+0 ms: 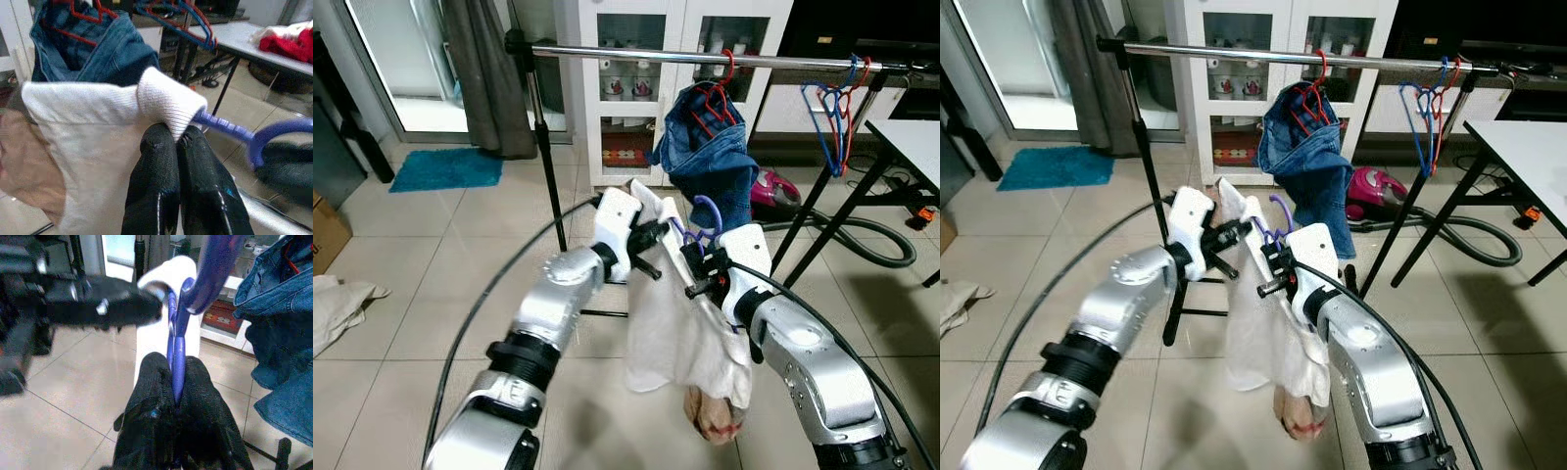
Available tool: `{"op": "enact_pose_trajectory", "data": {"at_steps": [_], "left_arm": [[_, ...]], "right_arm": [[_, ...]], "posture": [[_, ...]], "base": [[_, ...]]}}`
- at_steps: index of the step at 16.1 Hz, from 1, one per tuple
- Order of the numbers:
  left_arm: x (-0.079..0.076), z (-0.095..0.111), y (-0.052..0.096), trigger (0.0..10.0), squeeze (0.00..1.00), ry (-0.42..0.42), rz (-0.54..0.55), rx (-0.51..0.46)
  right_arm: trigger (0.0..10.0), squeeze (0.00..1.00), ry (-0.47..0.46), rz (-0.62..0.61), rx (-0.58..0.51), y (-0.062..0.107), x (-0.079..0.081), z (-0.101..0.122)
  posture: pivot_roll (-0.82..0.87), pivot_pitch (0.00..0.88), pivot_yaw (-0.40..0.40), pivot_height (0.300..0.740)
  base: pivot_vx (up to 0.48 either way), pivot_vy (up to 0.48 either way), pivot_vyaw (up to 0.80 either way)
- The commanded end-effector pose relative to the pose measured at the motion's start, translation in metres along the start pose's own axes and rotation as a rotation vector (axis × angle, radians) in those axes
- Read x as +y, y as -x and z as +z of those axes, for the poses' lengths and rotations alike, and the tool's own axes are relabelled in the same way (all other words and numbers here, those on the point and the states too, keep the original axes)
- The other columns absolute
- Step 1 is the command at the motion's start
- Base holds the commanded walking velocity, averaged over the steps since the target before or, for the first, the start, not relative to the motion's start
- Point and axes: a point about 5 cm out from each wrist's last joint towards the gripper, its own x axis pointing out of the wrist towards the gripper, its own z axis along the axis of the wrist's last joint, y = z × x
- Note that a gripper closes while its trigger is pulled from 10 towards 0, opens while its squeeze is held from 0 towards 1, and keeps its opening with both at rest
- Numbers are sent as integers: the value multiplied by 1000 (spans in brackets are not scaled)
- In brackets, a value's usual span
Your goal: Hang hanger
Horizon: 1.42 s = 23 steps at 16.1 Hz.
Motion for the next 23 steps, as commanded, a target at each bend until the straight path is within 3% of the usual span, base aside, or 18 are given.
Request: {"op": "enact_pose_trajectory", "data": {"at_steps": [1,4,6,8,10,13,14,16,17,18,19,20,21,22,23], "left_arm": [[5,17,7,0,0,4,-17,-64],[6,34,25,0,0,24,-102,-128],[17,41,38,0,0,-26,-73,-124],[36,46,42,0,0,-66,64,-104],[83,52,50,0,0,-78,454,-66],[106,54,54,0,0,-33,616,-78],[108,53,53,0,0,-22,625,-78],[98,43,41,0,0,24,525,-53],[86,38,34,0,0,21,431,-40],[61,32,25,0,0,14,269,-34],[53,30,23,0,0,17,222,-38],[45,28,21,0,0,21,184,-41],[26,21,17,0,0,26,110,-34],[16,15,14,0,0,43,101,-25],[16,11,14,0,0,37,135,-25]], "right_arm": [[10000,0,56,0,15,1,-1,2],[10000,0,88,-3,62,3,-3,-5],[10000,0,107,36,60,6,-2,-5],[10000,0,104,78,22,11,-1,-1],[10000,0,83,202,-91,27,-1,14],[10000,0,70,351,-126,48,0,18],[10000,0,67,371,-127,51,0,18],[10000,0,-10,249,-169,49,-12,21],[10000,0,-52,166,-187,44,-17,23],[10000,0,-147,4,-226,35,-27,27],[10000,0,-188,-46,-238,33,-31,28],[10000,0,-226,-78,-261,31,-32,29],[10000,0,-330,-85,-345,28,-28,37],[10000,0,-401,-55,-407,26,-22,45],[10000,0,-411,21,-418,26,-14,48]], "posture": [[25,0,28,740],[27,0,30,740],[31,0,27,740],[38,0,23,740],[42,0,22,740],[39,0,25,740],[37,0,28,740],[31,0,38,740],[31,0,38,740],[29,0,45,740],[29,0,45,740],[32,0,45,740],[34,0,43,740],[38,0,40,740],[37,0,35,740]], "base": [[0,0,0],[0,0,0],[0,0,0],[0,0,0],[0,0,0],[0,0,0],[0,0,0],[0,0,0],[0,0,0],[0,0,0],[0,0,0],[0,0,0],[0,0,0],[0,0,0],[0,0,0]]}}
